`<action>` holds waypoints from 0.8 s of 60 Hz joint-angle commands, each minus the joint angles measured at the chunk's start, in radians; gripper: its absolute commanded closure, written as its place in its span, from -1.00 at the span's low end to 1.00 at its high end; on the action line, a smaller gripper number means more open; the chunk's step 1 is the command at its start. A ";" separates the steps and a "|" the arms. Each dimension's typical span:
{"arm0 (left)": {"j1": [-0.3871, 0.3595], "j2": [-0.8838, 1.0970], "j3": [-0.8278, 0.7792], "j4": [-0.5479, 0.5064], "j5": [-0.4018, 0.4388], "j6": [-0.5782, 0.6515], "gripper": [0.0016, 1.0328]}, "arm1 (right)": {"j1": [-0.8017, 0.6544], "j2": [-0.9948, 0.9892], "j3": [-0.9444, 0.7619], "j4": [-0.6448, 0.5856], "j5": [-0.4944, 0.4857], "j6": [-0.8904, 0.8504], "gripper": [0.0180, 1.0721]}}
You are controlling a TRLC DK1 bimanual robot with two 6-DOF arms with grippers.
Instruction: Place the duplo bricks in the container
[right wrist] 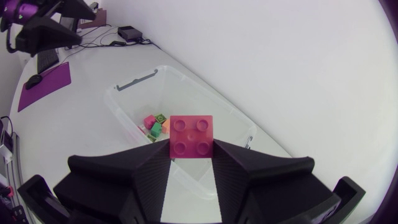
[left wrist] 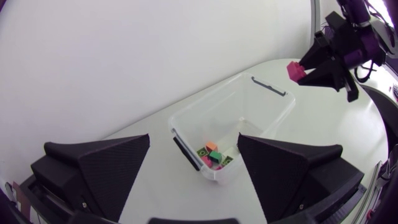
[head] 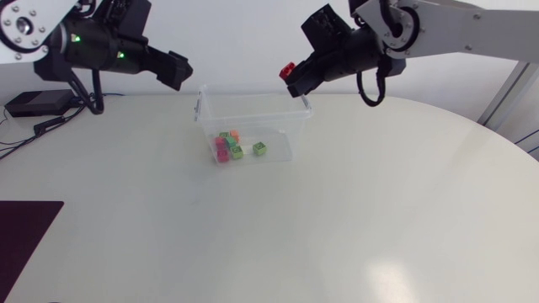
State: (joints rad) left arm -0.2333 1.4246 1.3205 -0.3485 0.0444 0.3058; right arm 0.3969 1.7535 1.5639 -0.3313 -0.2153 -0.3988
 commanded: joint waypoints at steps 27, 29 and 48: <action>0.054 -0.406 -0.302 -0.150 -0.040 -0.030 -0.93 | 0.014 0.216 0.245 -0.064 0.108 0.063 -0.93; 0.066 -0.421 -0.314 -0.156 -0.040 -0.028 -0.93 | 0.014 0.195 0.229 -0.064 0.116 0.060 -0.93; 0.141 -0.639 -0.408 -0.224 -0.043 -0.013 -0.92 | -0.044 -0.132 -0.004 -0.025 0.289 0.121 -0.93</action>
State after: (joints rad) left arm -0.1112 0.8417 0.9493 -0.5610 0.0090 0.2947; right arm 0.3782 1.7142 1.6382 -0.3763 0.0364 -0.3229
